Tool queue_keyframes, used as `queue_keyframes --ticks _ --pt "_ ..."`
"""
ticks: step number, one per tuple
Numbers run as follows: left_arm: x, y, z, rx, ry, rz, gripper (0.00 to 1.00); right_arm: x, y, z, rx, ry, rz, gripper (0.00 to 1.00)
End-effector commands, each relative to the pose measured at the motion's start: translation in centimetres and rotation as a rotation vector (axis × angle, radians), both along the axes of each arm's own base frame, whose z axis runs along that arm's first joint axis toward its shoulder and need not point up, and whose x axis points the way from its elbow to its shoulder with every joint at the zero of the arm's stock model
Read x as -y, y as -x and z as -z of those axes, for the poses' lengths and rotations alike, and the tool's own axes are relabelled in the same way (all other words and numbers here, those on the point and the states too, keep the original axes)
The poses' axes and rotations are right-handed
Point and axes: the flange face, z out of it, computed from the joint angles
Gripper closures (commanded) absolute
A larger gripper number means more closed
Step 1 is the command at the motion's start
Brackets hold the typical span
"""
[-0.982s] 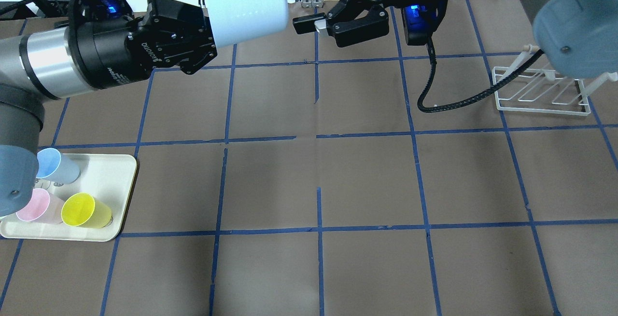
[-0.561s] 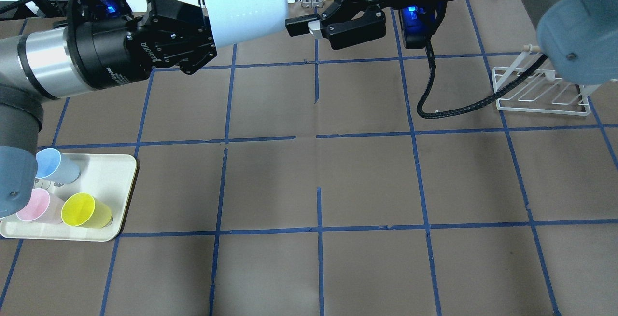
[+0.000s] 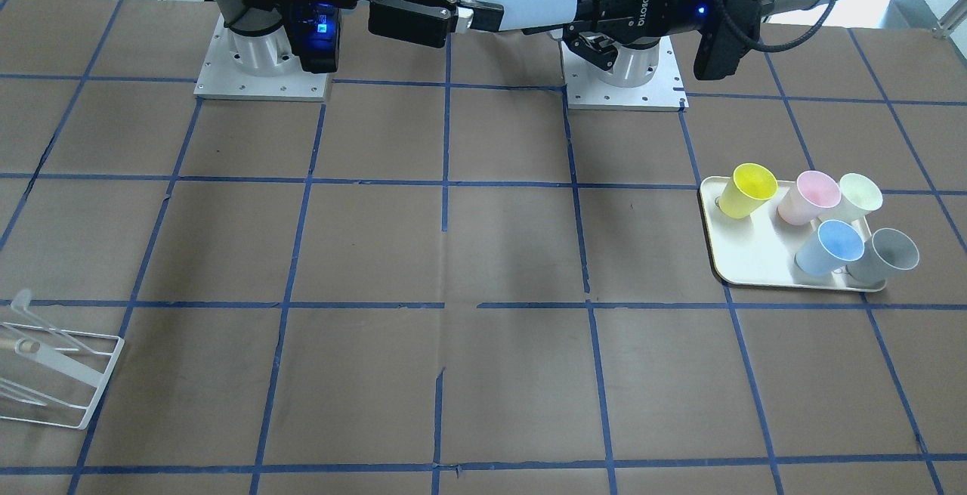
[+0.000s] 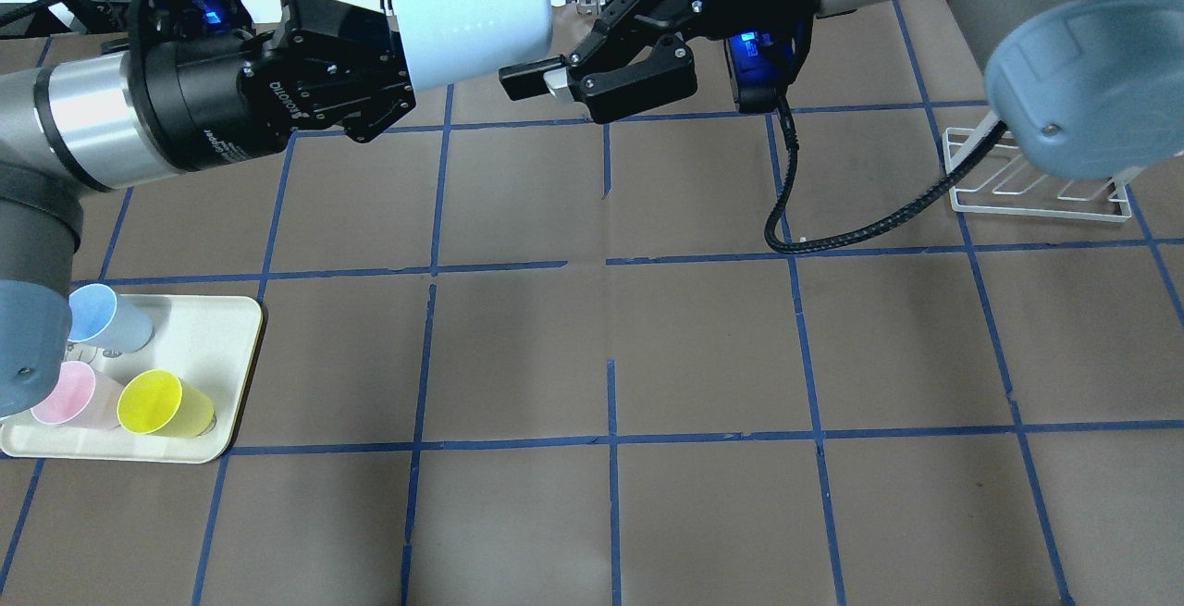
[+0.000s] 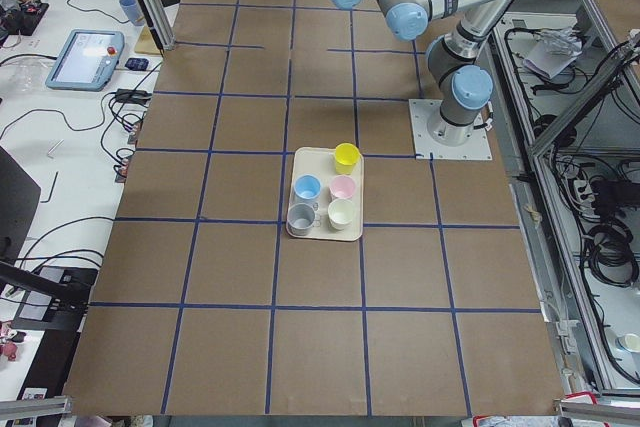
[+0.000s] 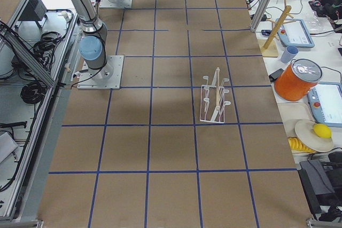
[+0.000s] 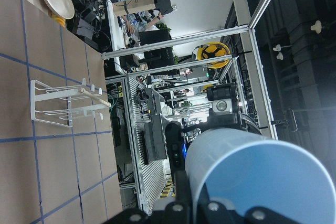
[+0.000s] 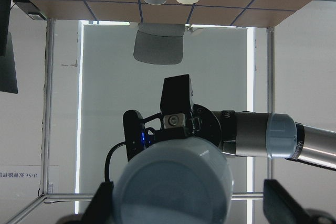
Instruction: Transfer IKEA cup to right arm and place on rack
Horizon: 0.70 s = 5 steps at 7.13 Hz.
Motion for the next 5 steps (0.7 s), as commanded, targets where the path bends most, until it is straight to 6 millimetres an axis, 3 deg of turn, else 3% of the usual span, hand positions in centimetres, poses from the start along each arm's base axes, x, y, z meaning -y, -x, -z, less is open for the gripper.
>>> queue_keyframes --ticks 1,2,3,4,5 --pt "0.02 0.00 0.03 -0.010 -0.034 -0.002 0.01 -0.04 -0.16 -0.06 0.002 0.004 -0.004 0.36" --pt "-0.03 0.01 -0.04 -0.012 -0.043 -0.003 0.00 0.08 -0.20 -0.10 0.020 0.000 -0.002 0.71" --pt "-0.03 0.01 -0.06 -0.014 -0.043 -0.003 0.00 0.16 -0.25 -0.29 0.054 -0.004 0.000 0.88" --pt "0.02 0.00 0.00 -0.014 -0.044 -0.003 0.00 0.10 -0.25 -0.38 0.054 0.002 -0.001 1.00" --pt "-0.03 0.01 -0.04 -0.015 -0.046 -0.003 0.00 0.11 -0.25 -0.47 0.056 0.004 -0.001 1.00"
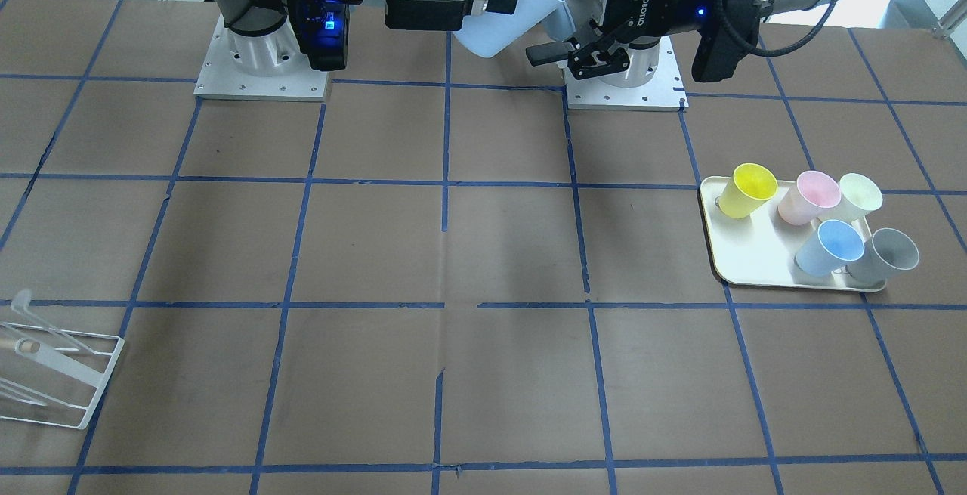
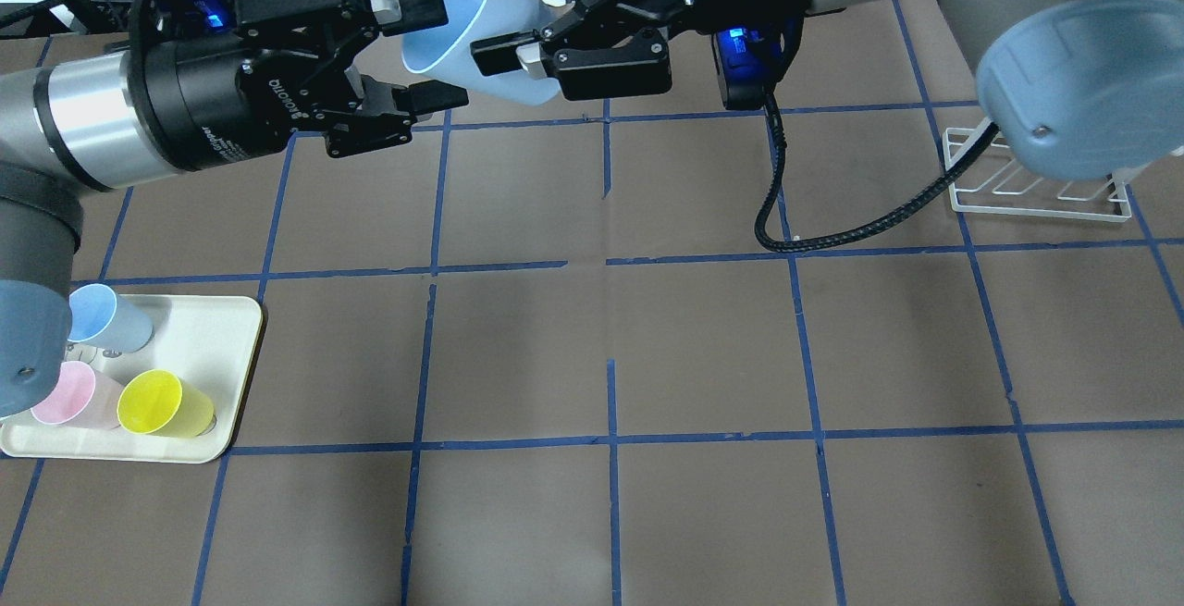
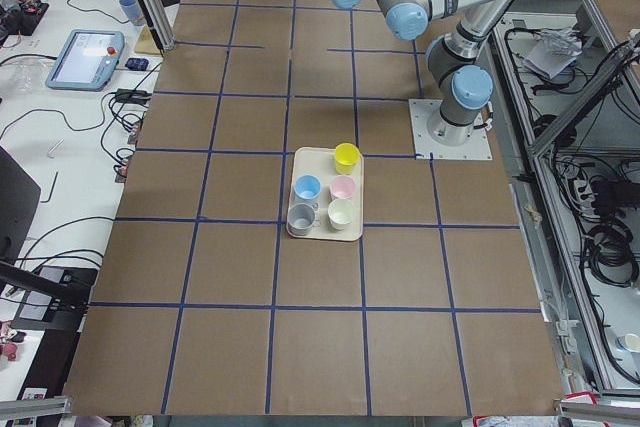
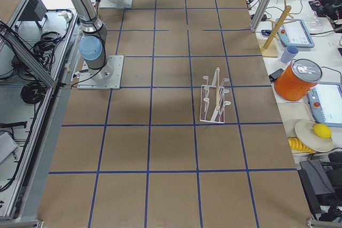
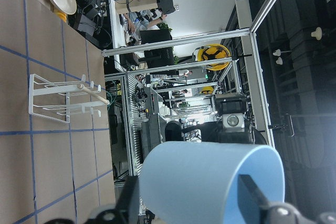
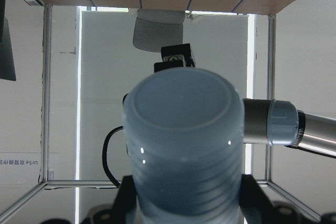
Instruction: Transfer IKEA cup to right arm and place on rack
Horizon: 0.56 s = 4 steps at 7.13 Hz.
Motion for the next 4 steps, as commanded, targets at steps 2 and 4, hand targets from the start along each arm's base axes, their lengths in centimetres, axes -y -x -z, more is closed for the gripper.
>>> queue_keyframes --ticks 2,4 --pt "0.0 0.0 0.1 -0.002 -0.005 0.000 0.00 0.4 0.6 0.1 0.002 -0.006 0.014 1.00" --pt "0.0 0.0 -0.1 -0.011 -0.023 -0.002 0.00 0.8 1.6 0.8 -0.082 0.002 0.026 1.00"
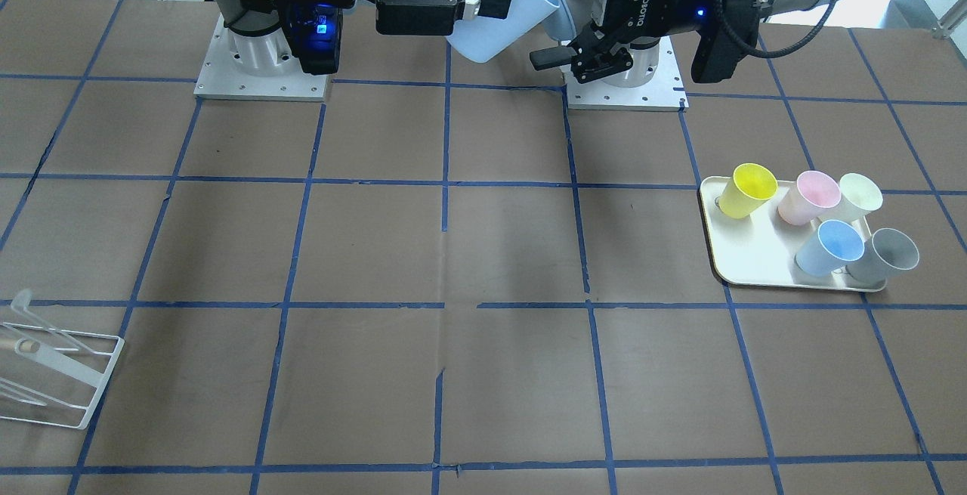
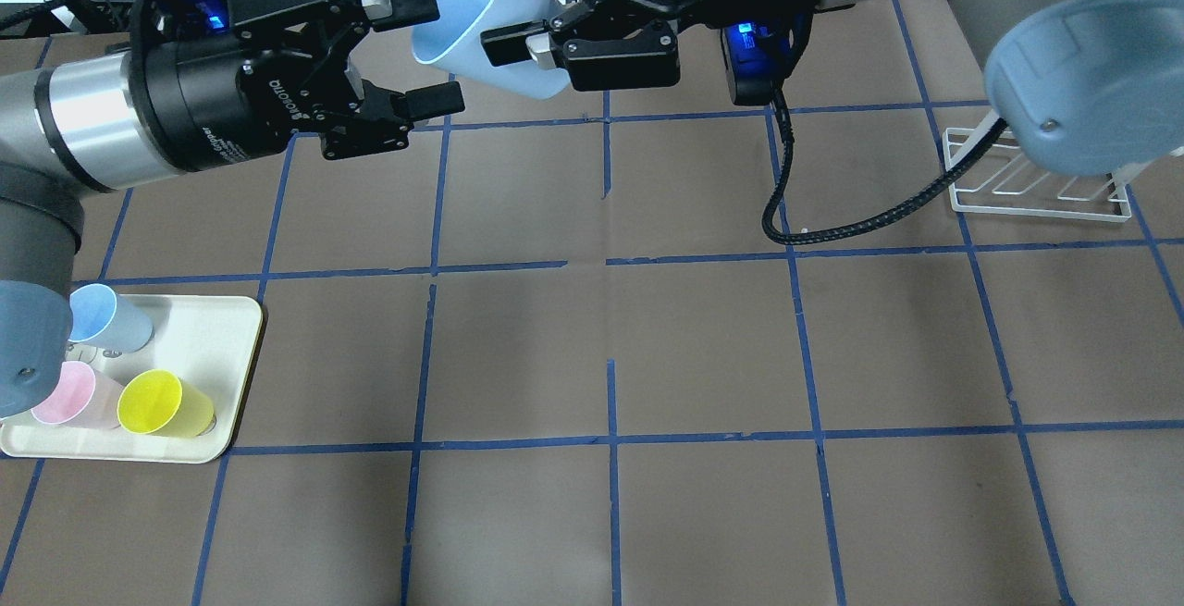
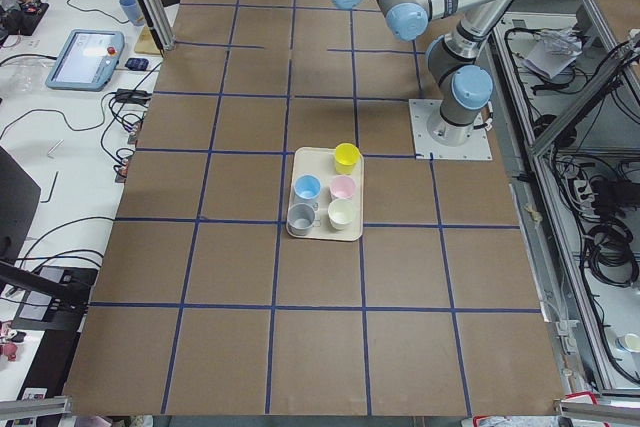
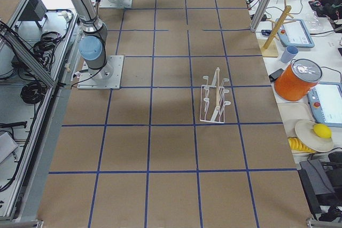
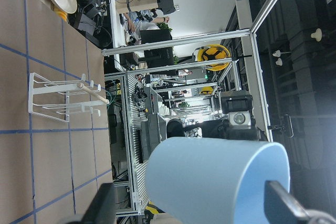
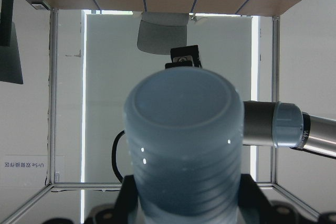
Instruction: Transfer IKEA cup to right arm and place on rack
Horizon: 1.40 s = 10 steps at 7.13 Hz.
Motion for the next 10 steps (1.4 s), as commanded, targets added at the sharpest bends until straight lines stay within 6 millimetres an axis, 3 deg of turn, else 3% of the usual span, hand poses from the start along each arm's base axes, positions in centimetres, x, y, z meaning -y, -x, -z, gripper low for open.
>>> queue_keyframes --ticks 1,3,5,6,8,10 --pt "0.0 0.0 -0.3 -0.030 -0.015 -0.001 0.00 0.3 1.2 1.2 -0.139 0.013 0.009 1.00" --pt "0.3 -0.5 -0.6 0.003 -0.043 -0.014 0.00 0.1 2.0 2.2 -0.326 0.053 -0.004 1.00" --pt "1.1 -1.2 0.1 0.201 -0.090 -0.027 0.00 0.3 2.6 1.9 -0.413 0.091 -0.008 1.00" --pt "1.7 -1.8 -0.4 0.349 -0.089 -0.037 0.00 0.4 3.0 1.1 -0.491 0.176 -0.031 1.00" --pt "1.8 -2.9 -1.0 0.609 -0.094 -0.063 0.00 0.6 4.8 2.5 -0.718 0.440 -0.207 1.00" --pt "1.5 -2.3 -1.7 0.821 -0.074 -0.050 0.00 0.9 7.0 3.9 -0.934 0.613 -0.399 1.00"
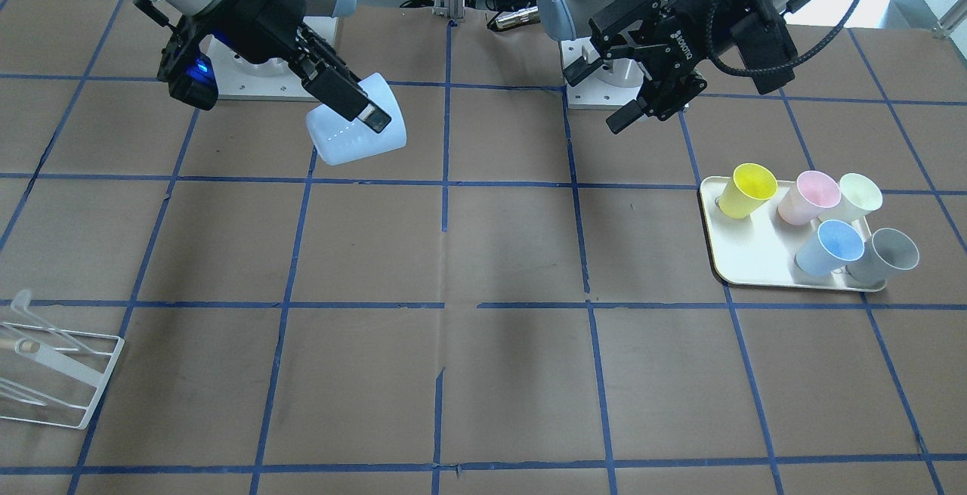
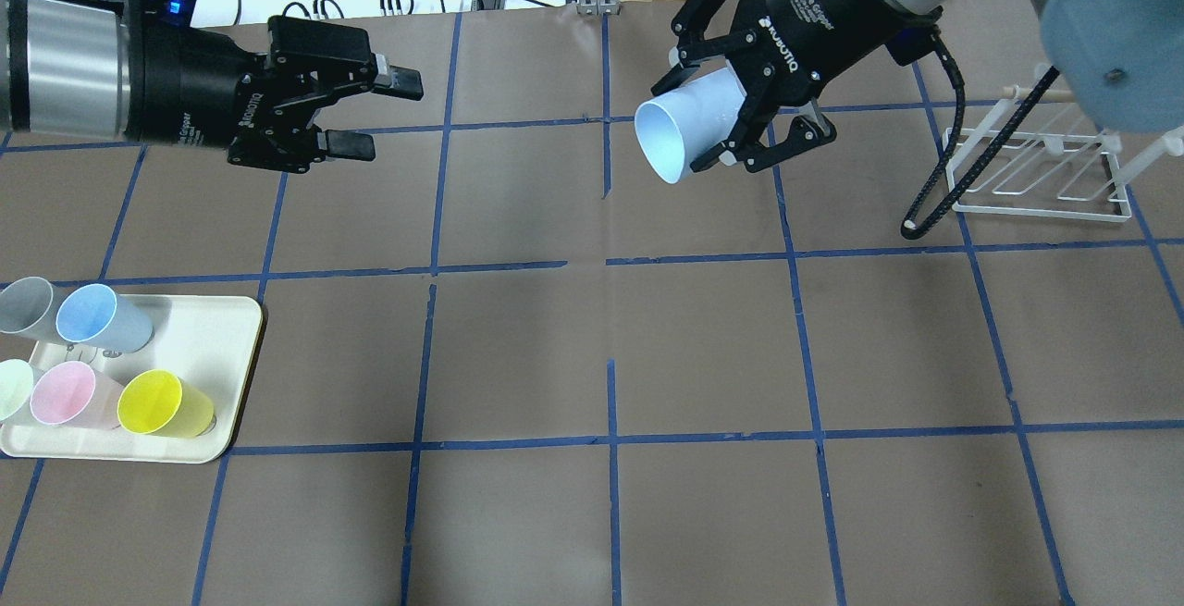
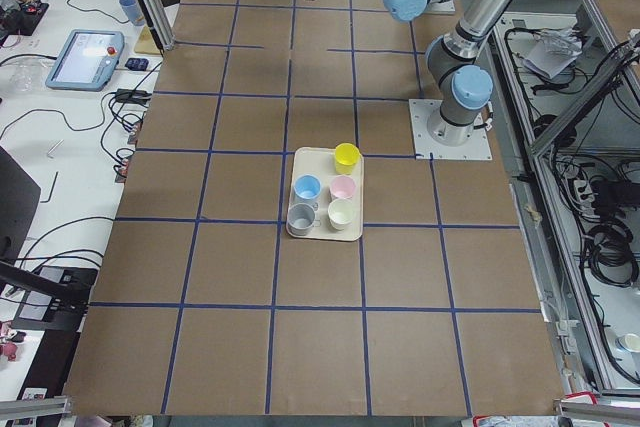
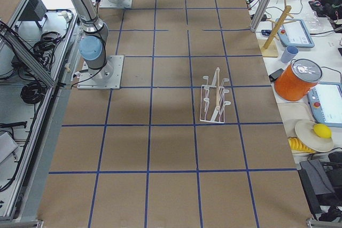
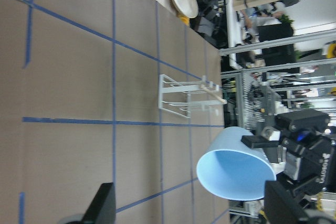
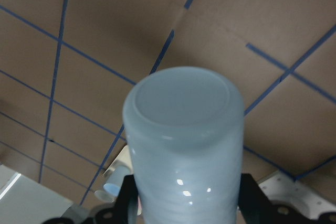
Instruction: Transfer IKEA cup to right arm and place on rack
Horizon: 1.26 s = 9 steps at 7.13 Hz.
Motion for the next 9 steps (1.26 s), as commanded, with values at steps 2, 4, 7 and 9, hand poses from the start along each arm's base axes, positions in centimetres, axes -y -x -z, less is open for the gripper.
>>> queue_keyframes --ticks 2,4,7,9 --pt "-0.1 2.2 -1.8 0.259 0.119 0.039 0.00 1.8 5.3 1.3 -0.344 0.214 -0.347 1.00" --pt "-0.7 4.3 -1.1 0.424 0.123 0.078 0.00 4.0 10.7 2.0 -0.512 0.284 -0.506 1.00" --pt "0.2 4.7 0.3 0.775 -0.065 0.134 0.00 8.7 16.7 4.5 -0.787 0.311 -0.603 1.00" --pt "4.3 4.3 -3.0 0.820 -0.206 0.182 0.00 11.4 19.1 6.4 -0.832 0.337 -0.580 1.00"
